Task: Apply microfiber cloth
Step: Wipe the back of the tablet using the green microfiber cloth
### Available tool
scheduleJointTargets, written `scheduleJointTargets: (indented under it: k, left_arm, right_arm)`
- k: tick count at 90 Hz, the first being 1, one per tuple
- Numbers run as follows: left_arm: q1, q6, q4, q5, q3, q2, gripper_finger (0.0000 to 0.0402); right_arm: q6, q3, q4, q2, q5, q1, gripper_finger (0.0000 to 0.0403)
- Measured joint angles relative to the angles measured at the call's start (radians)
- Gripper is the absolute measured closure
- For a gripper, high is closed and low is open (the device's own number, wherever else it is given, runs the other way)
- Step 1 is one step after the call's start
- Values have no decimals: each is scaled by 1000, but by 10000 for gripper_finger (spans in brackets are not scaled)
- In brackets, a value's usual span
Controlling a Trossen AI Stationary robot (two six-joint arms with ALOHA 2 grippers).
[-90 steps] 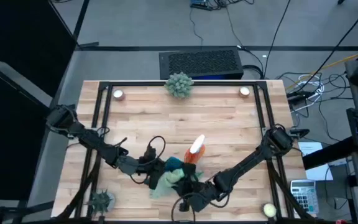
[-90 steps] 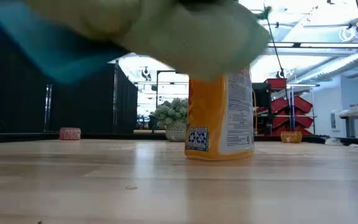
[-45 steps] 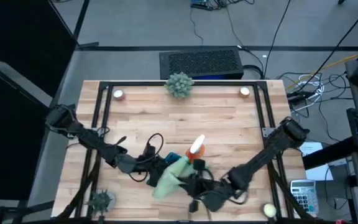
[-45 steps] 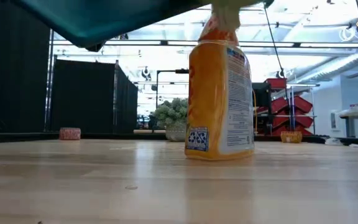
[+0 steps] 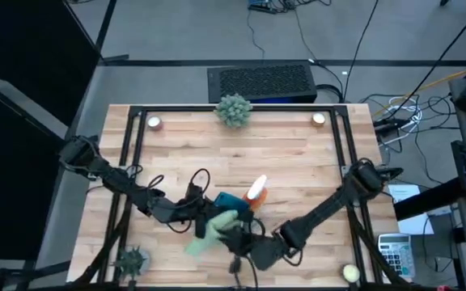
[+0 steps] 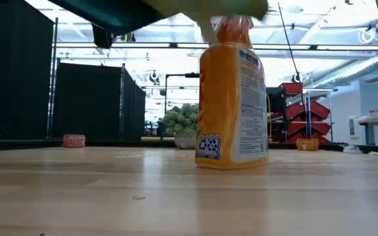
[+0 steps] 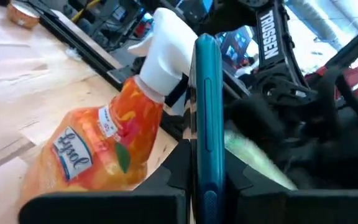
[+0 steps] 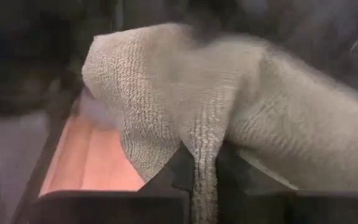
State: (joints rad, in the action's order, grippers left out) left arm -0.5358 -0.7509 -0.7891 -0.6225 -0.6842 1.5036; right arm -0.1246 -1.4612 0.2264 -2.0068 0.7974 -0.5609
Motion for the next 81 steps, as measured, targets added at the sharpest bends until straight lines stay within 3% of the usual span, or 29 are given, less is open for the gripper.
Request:
scheduleJointTargets:
  k: [22, 32, 40, 49, 63, 73, 81]
  left_arm:
    - [7, 6, 9, -41, 6, 3, 389]
    - [16, 14, 10, -45, 6, 3, 389]
    - [23, 24, 9, -41, 6, 3, 389]
    - [23, 17, 9, -24, 6, 4, 389]
    - [17, 1, -13, -3, -2, 0, 389]
    - [12, -15, -8, 17, -2, -1, 389]
    - [12, -13, -14, 4, -2, -2, 389]
  right_arm:
    - [-103, -2, 17, -49, -70, 58, 390]
    - [-117, -3, 41, -92, -156, 51, 390]
    - [-167, -2, -7, -116, -235, 41, 390]
    - [-210, -2, -139, -108, -249, 20, 390]
    - [-198, 5, -254, -31, -113, -18, 390]
    - [-89, 0, -148, 32, 41, -7, 390]
    - [-30, -1, -91, 35, 57, 17, 390]
